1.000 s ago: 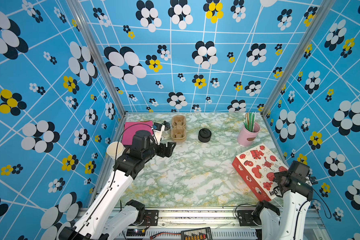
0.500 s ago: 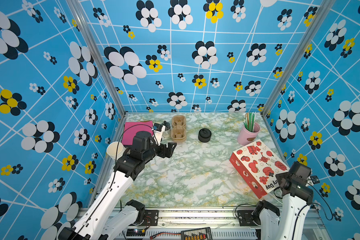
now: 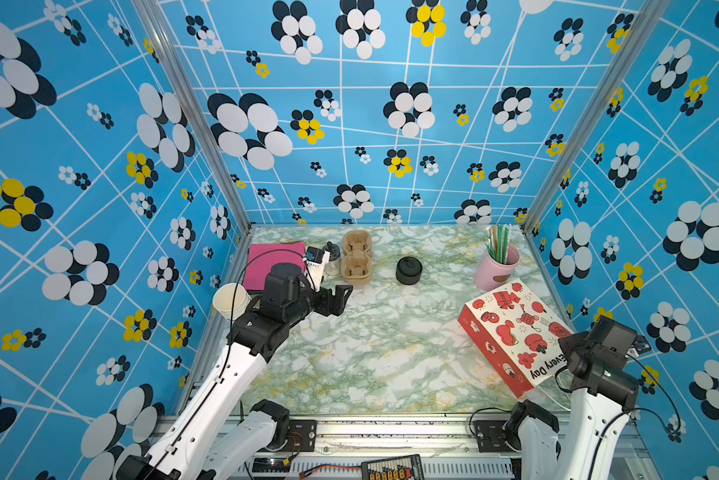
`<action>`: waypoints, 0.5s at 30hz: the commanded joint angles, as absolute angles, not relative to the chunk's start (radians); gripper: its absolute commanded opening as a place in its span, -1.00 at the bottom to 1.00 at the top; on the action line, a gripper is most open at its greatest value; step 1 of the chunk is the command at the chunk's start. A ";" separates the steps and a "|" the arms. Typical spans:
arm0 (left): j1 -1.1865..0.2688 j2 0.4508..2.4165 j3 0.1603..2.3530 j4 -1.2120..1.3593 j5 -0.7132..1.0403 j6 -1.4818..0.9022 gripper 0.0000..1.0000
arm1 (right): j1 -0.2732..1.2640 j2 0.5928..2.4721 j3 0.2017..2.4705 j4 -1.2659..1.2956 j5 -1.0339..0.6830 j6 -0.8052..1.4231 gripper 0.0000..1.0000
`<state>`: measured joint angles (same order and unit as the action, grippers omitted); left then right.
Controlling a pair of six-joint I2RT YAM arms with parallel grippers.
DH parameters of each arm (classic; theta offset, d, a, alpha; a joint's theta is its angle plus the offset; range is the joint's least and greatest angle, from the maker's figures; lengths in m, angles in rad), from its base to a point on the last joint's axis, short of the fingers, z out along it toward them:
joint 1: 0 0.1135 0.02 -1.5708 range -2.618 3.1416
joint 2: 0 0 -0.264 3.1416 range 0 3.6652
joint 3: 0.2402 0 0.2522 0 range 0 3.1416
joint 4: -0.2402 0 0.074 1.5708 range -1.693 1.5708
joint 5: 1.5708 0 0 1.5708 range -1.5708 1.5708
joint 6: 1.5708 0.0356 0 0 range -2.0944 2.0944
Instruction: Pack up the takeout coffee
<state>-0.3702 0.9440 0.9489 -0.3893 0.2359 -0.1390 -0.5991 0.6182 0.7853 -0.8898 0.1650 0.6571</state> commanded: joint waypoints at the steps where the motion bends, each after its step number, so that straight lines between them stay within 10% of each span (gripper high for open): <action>1: -0.379 0.928 0.932 -0.365 0.245 -0.147 0.87 | -0.603 0.616 0.834 -0.949 0.177 0.615 0.03; 6: -0.379 0.934 0.933 -0.359 0.250 -0.146 0.87 | -0.593 0.620 0.907 -1.057 0.272 0.639 0.46; 15: -0.380 0.959 0.948 -0.357 0.258 -0.138 0.87 | -0.585 0.661 0.969 -1.255 0.466 0.888 0.66</action>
